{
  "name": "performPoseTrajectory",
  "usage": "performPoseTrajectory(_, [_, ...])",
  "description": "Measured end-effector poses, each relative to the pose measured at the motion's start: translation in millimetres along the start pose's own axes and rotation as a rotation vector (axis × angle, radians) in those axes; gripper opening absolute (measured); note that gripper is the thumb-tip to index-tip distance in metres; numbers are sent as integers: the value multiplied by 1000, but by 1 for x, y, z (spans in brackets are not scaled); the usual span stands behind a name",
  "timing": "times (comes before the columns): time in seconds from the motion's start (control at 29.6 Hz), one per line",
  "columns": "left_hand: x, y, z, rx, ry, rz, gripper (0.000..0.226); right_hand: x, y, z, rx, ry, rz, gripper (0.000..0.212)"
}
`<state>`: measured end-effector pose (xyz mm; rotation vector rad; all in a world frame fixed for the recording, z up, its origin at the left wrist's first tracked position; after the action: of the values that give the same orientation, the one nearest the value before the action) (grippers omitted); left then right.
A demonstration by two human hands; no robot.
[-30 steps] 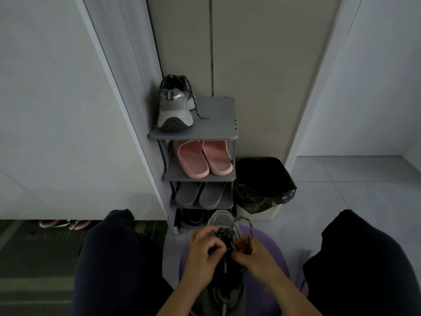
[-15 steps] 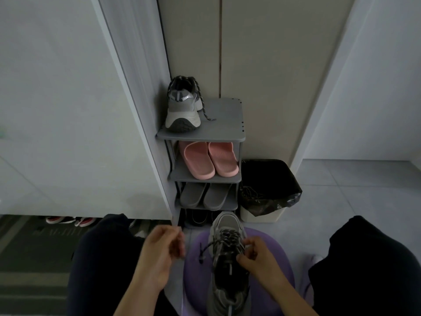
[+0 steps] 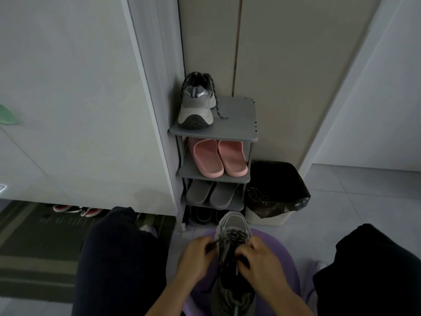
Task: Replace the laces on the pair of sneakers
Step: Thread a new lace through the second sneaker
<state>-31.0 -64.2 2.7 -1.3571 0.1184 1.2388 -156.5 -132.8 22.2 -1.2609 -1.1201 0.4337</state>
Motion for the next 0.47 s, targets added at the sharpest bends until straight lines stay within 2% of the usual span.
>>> performPoseTrajectory(0.03, [3, -7, 0, -28, -24, 8, 6, 3, -4, 2, -2, -9, -29, 31])
performPoseTrajectory(0.07, [3, -13, 2, -49, -24, 46, 13, 6, -8, 2, 1, -31, -49, 24])
performPoseTrajectory(0.14, [-9, -18, 5, -33, 34, 147, 23, 14, -8, 2, 24, -60, -164, 46])
performPoseTrajectory(0.24, [-42, -28, 17, -32, 210, 147, 7, 16, -14, -6, -53, 28, -365, 28])
performPoseTrajectory(0.27, [-51, -31, 20, -39, 270, 114, 9, 17, -16, -8, -88, 44, -416, 27])
performPoseTrajectory(0.34, [-65, -39, 26, -44, 365, 54, 12, 14, -21, -11, -138, 76, -455, 13])
performPoseTrajectory(0.47, [-83, -49, 32, 3, 458, 6, 15, 7, -36, -15, -193, 95, -420, 21])
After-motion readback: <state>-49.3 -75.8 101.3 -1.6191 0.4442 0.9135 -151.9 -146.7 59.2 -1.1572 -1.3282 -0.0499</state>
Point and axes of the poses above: each hand's wrist, its own z-axis away from the middle knuckle, its own y-axis out of the palm, x = y × z, the point moved 8 cm from there along -z, towards the middle knuckle, and after that the axes turned 9 degrees about -y, right-handed, at the moved point
